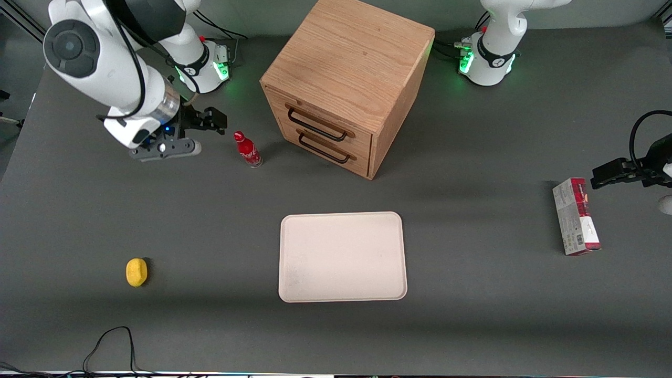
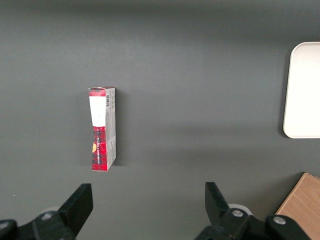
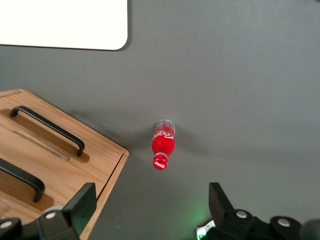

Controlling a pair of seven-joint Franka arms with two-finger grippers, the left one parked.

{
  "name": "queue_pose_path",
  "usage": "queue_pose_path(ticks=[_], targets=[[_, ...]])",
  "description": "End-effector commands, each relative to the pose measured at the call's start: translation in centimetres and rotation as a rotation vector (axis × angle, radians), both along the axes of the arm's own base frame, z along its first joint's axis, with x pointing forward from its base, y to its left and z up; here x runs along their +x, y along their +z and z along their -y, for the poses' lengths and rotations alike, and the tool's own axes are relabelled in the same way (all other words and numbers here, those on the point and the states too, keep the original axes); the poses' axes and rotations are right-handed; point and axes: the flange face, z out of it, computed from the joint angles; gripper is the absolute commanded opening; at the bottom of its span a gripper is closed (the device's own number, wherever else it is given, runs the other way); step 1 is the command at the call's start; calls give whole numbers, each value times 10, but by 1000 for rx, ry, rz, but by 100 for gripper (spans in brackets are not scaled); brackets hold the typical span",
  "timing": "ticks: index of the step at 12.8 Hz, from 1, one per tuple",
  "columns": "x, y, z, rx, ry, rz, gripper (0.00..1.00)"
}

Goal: Place coke bottle on tray
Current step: 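Move the open right gripper over the red Coca-Cola bottle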

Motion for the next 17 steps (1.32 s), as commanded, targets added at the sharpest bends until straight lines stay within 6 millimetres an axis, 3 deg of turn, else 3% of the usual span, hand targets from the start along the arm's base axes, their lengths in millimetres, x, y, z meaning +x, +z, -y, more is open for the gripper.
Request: queue_pose_path(ticks=[1, 3, 6, 12, 17], targets=[[-76, -25, 16, 52, -30, 45, 99], [-101, -51, 1, 41, -23, 44, 100], [-122, -83, 12, 49, -33, 76, 100], [-110, -150, 9, 43, -56, 99, 100], [-92, -191, 1, 41, -68, 121, 99]])
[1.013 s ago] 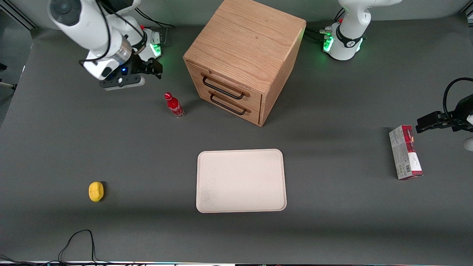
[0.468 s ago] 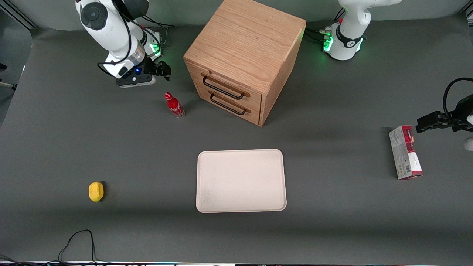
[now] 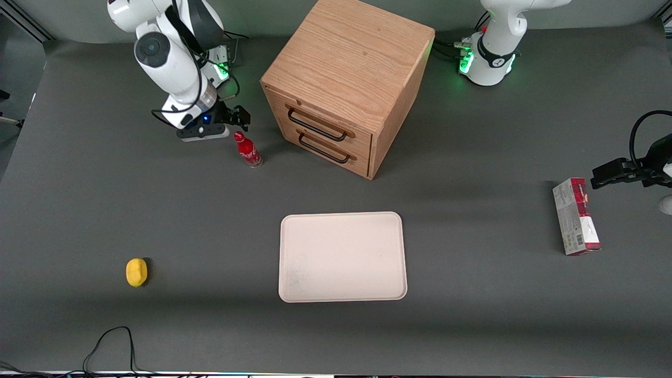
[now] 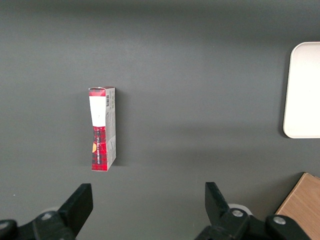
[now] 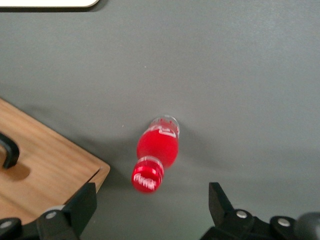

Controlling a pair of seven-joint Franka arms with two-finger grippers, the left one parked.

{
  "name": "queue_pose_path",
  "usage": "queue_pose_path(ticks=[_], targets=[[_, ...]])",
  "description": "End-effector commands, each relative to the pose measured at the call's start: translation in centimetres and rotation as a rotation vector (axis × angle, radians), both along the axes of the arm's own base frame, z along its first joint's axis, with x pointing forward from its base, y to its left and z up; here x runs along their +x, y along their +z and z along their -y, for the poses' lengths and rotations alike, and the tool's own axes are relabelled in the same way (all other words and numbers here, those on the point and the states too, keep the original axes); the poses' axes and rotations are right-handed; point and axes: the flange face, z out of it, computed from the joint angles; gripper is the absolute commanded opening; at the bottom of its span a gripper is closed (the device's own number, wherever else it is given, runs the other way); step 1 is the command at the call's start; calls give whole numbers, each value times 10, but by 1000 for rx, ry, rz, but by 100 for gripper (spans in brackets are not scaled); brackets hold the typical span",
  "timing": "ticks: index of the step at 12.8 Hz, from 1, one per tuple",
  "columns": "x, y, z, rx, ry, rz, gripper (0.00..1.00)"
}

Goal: Place coke bottle on tray
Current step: 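Lower the right gripper around the bottle and close on its neck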

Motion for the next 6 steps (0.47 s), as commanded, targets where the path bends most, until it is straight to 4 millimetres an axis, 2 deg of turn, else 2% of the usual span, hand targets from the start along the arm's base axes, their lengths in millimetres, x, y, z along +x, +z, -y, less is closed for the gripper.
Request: queue_pose_path(ticks=[1, 2, 3, 6], targets=[[5, -20, -15, 14, -25, 0, 99], [1, -27, -27, 12, -23, -1, 99], [1, -29, -30, 13, -28, 4, 99], [1, -31, -29, 9, -22, 4, 99]])
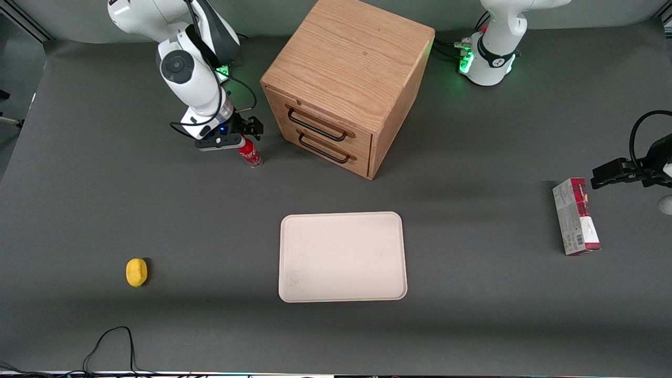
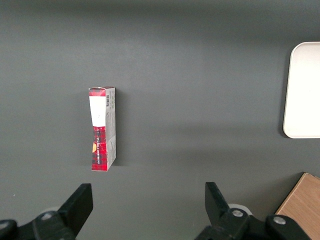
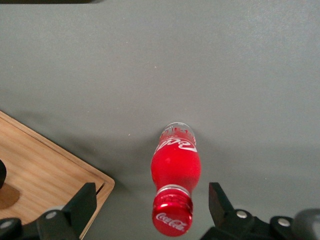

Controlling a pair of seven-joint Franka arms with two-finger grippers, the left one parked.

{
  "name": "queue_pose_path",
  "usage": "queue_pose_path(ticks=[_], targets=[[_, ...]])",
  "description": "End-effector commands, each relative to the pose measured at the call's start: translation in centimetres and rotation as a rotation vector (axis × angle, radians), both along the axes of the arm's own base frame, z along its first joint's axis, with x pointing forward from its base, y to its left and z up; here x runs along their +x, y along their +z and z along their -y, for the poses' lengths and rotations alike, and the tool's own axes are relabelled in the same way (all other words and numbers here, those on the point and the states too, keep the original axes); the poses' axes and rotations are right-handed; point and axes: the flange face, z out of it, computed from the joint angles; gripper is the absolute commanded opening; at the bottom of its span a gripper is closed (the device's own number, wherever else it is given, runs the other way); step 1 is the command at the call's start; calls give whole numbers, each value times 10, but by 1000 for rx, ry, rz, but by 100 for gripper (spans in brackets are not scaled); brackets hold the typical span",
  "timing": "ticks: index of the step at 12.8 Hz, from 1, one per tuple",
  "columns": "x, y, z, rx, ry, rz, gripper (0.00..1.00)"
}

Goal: Place coke bottle on tray
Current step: 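Lower the right gripper around the bottle and close on its neck, then lift the bottle and carry it with the right gripper to the tray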

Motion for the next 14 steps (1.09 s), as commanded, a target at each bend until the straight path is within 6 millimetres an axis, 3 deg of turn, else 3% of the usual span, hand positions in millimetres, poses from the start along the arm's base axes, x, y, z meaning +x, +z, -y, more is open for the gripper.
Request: queue_pose_path(ticks=[1, 5, 6, 8, 14], targets=[[1, 2, -2, 16, -15, 3, 99], [-2, 1, 2, 14, -8, 2, 93], [-3, 1, 3, 13, 13, 3, 78], [-5, 5, 5, 18, 34, 8, 0], [-4, 4, 8, 17, 40, 4, 0]])
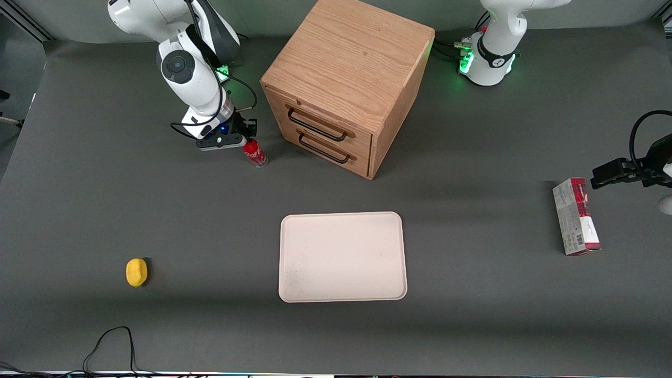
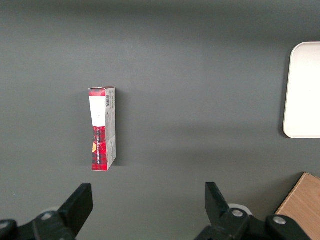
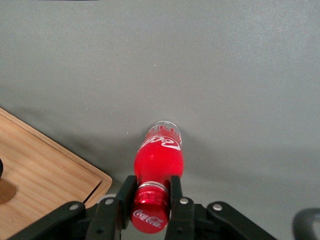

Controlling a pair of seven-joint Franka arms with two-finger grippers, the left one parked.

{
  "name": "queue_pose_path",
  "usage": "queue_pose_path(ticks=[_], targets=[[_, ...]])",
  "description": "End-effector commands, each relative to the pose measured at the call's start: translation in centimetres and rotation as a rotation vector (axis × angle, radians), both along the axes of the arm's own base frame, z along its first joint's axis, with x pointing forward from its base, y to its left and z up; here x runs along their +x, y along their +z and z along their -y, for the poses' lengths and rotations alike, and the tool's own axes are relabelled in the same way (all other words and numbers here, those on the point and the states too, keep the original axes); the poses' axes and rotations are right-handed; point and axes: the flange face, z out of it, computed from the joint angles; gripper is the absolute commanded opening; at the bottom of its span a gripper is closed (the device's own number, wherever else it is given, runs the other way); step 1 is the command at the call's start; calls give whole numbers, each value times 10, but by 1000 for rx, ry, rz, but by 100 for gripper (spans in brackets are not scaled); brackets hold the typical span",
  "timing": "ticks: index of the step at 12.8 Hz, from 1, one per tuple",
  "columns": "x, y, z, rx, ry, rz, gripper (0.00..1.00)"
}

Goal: Place coke bottle on tray
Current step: 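Lift the bottle and carry it with the right gripper to the tray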

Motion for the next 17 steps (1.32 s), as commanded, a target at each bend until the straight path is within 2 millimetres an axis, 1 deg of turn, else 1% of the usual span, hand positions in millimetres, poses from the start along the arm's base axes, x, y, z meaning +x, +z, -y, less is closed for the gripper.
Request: queue_pose_path(ticks=[1, 2, 3, 4, 5, 6, 7, 9, 10, 12, 13, 15, 16, 17], targets=[[-2, 4, 6, 17, 21, 4, 0], [3, 6, 13, 14, 14, -9, 0], [14, 15, 20, 25, 26, -7, 0], [26, 27, 25, 33, 27, -10, 0], [40, 44, 26, 37, 21, -17, 0], [59, 63, 28, 38, 11, -31, 0], [83, 79, 30, 35, 7, -54, 0], [144, 125, 31, 4, -9, -104, 0], [175, 144, 29, -19, -20, -135, 0], [221, 177, 21, -53, -30, -182, 0], [245, 185, 27, -64, -49, -206, 0], [275, 195, 31, -59, -64, -237, 0], [285, 198, 32, -56, -66, -225, 0], [289, 195, 30, -58, -66, -219, 0]])
